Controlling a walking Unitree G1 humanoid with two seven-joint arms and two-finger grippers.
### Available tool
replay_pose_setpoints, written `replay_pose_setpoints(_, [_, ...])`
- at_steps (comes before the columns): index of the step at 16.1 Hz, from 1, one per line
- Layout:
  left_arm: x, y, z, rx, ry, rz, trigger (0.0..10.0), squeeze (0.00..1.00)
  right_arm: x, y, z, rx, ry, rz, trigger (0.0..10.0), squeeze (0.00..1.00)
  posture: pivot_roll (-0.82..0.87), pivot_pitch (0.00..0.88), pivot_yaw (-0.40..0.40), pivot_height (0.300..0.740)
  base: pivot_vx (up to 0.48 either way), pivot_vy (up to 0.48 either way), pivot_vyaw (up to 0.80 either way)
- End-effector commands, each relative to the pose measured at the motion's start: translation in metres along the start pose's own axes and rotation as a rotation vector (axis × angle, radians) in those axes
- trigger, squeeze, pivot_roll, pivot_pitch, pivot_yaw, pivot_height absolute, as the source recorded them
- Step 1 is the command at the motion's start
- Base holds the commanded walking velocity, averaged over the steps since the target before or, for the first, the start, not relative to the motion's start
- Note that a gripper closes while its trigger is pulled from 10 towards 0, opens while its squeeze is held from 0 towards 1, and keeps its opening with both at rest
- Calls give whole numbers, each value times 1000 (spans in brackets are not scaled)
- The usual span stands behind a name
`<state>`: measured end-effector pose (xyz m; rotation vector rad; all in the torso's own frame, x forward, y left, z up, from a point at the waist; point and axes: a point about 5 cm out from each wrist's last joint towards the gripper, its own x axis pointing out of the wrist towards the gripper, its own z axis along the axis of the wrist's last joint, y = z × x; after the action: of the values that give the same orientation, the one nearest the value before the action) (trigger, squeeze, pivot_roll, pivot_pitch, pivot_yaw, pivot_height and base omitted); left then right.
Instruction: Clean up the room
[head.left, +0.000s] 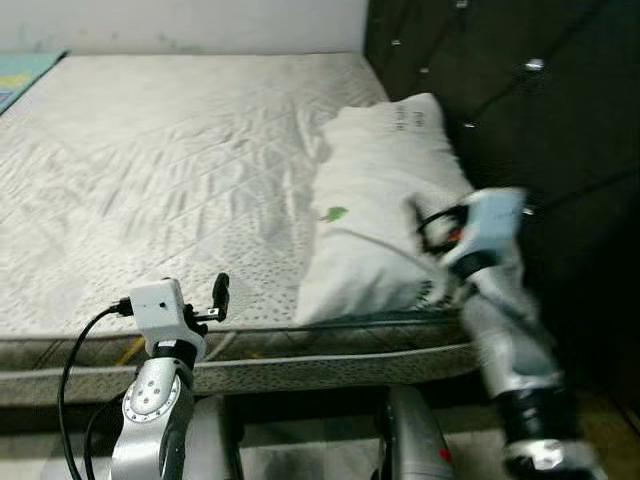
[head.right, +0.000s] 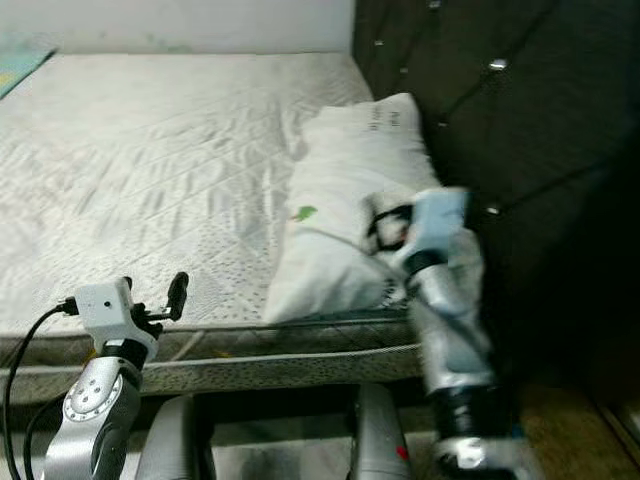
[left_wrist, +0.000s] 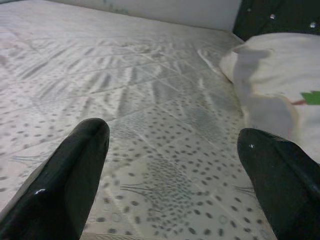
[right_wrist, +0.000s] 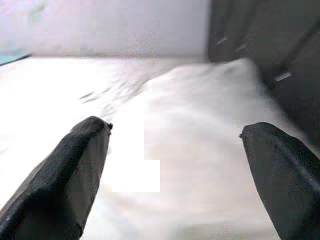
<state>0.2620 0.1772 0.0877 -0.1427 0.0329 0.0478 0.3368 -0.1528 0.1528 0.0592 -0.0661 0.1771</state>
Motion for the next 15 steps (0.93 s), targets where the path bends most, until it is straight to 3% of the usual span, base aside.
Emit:
replay_pose_setpoints(1, [0, 0, 0, 7, 3, 0, 10000, 0, -1, 1, 1, 11, 8, 9, 10000, 1000, -58, 14, -3, 544, 0, 0, 0])
replay_pose_setpoints(6, [2, -3, -1, 6, 8, -12, 10000, 0, 9, 39, -4, 19, 39, 61, 10000, 1000, -63, 17, 2, 544, 0, 0, 0])
replay_pose_setpoints(8, [3, -4, 0, 6, 4, -12, 10000, 0, 14, 46, -20, -31, 161, 47, 10000, 1000, -49, 16, -6, 544, 0, 0, 0])
replay_pose_setpoints(13, [1, -1, -2, 2, 11, 7, 10000, 0, -1, 4, -46, -73, 278, -142, 10000, 1000, -57, 22, -13, 544, 0, 0, 0])
replay_pose_setpoints(15, [3, -3, -3, -1, 13, -3, 10000, 0, 2, -1, -44, -71, 262, -187, 10000, 1000, -66, 21, -4, 544, 0, 0, 0])
